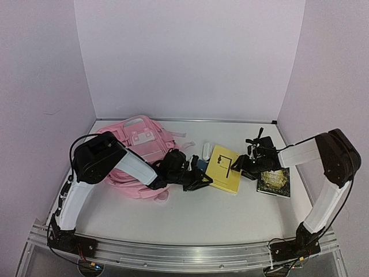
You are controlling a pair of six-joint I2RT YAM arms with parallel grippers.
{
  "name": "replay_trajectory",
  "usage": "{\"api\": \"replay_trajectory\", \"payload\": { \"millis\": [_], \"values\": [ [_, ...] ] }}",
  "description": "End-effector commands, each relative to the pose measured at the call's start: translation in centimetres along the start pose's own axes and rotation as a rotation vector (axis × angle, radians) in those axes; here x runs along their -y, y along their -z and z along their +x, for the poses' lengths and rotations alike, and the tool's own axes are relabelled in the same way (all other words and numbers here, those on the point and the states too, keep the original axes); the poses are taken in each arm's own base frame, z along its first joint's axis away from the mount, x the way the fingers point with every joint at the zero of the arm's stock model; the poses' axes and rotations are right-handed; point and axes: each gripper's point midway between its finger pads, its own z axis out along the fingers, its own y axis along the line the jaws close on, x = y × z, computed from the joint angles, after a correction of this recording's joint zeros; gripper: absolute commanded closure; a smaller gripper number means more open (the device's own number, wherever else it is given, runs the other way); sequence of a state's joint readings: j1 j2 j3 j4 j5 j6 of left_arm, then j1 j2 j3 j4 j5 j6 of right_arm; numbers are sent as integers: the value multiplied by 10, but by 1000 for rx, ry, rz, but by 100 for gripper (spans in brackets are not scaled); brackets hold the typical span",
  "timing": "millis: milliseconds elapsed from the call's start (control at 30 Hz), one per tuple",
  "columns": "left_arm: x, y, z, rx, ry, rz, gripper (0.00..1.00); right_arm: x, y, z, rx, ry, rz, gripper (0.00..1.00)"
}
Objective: Pack the student bag
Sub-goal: Pick up the book from the center of the board.
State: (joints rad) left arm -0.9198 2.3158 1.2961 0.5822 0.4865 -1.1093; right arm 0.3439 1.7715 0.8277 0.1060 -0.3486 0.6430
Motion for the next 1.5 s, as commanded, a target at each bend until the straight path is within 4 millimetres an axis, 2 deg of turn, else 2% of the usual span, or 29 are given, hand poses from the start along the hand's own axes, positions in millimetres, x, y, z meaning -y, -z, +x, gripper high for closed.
{"api": "replay_trajectory", "payload": {
  "millis": [0,167,300,400,467,600,633,767,967,1100,1200,1300,1467],
  "values": [
    [62,19,-34,129,-139,110,86,30,-2,54,-156,-59,100,39],
    [88,33,-35,144,-176,184,98,25,10,43,-95,-69,99,39],
    [108,41,-29,107,-201,245,100,10,32,21,6,-70,76,37],
    [117,54,-26,78,-233,256,100,-17,65,-5,122,-29,5,31],
    [125,67,-25,54,-278,246,100,-37,92,-22,204,17,-50,21],
    [145,97,-10,-42,-373,245,100,-74,130,-34,260,141,-162,4],
    [151,105,-4,-72,-404,252,100,-83,136,-34,253,181,-193,2],
    [168,139,16,-181,-497,247,100,-119,153,-28,183,324,-315,2],
    [180,194,31,-306,-536,355,100,-140,159,-16,76,437,-396,2],
    [184,215,47,-386,-572,379,100,-158,162,8,-54,464,-553,2],
    [185,223,51,-402,-593,385,100,-168,170,22,-124,482,-650,4],
    [186,227,52,-415,-602,387,100,-179,178,36,-179,505,-732,13],
    [193,229,50,-427,-629,403,100,-188,183,54,-279,498,-826,39]
  ]
}}
